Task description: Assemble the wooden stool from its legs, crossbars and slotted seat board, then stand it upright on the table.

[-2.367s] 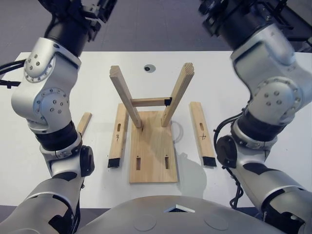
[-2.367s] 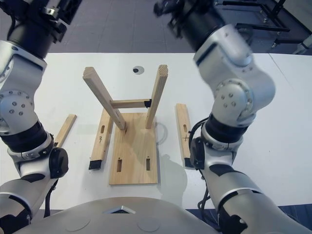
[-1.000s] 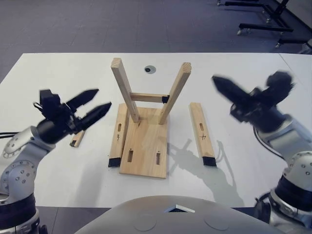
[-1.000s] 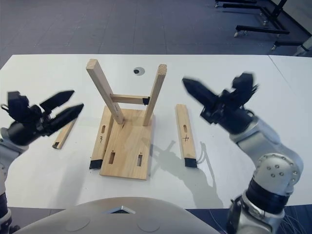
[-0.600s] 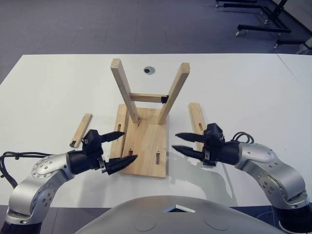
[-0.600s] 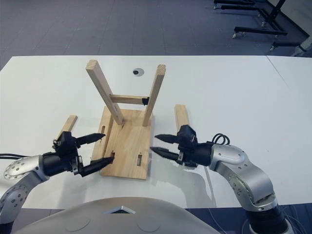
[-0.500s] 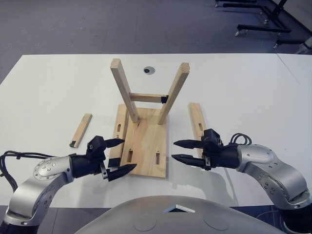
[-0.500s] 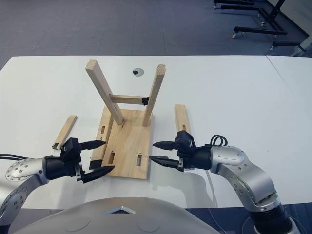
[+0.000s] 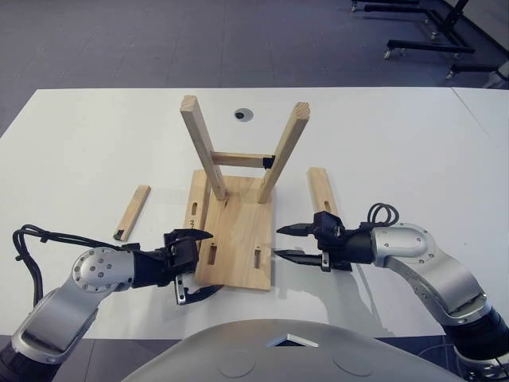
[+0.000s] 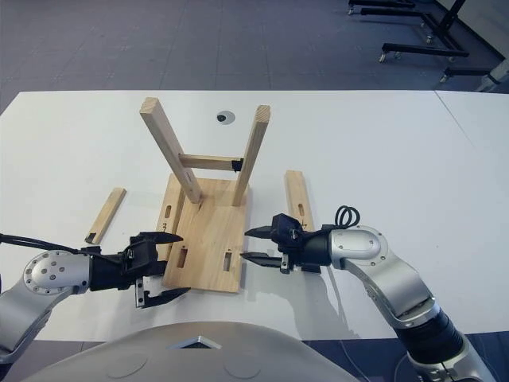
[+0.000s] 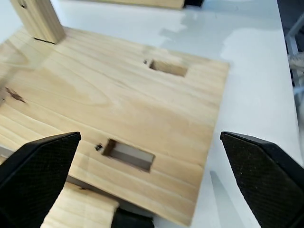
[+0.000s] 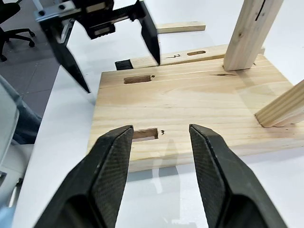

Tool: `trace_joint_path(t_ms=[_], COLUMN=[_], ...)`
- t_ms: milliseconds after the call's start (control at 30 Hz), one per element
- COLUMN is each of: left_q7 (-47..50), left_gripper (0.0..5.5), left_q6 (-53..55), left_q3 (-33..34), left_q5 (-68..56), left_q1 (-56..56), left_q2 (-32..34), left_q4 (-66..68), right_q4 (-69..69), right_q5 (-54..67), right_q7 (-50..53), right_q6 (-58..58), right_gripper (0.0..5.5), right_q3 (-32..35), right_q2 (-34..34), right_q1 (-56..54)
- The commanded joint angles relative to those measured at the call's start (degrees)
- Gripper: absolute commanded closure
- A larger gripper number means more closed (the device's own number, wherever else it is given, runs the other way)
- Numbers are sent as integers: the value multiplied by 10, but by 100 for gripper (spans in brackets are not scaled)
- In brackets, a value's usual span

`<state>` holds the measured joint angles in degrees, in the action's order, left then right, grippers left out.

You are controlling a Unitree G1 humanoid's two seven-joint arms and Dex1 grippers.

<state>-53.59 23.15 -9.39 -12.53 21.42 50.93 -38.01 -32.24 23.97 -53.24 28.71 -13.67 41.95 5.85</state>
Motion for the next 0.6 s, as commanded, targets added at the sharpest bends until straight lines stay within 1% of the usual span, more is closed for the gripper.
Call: trace_joint_path(t_ms=[33,167,333,467,600], left_q7=[-18,-21,-5,-6,-5], left_gripper=[10,10,10,10,10], left_q6=[-21,-50,-80,-85,-88], left_q3=[4,-32,-86,-102,-97], left_q5=[15,53,97,102,100], left_q1=[8,-29,-117,-147,-153], left_q2=[30,22,-34,-56,-56], left_q4=[8,56,119,134,127], right_q4=[9,17,26,31,33], right_q5=[0,0,2,2,4], right_q7=[3,7,13,15,18], right_q6=[1,1,-4,-5,-4], right_gripper=[333,333,333,333,333], right_q3=[12,13,19,22,29], right_q2=[2,-5,-13,-20,-25], right_q1=[-11,-22,-30,-33,-31])
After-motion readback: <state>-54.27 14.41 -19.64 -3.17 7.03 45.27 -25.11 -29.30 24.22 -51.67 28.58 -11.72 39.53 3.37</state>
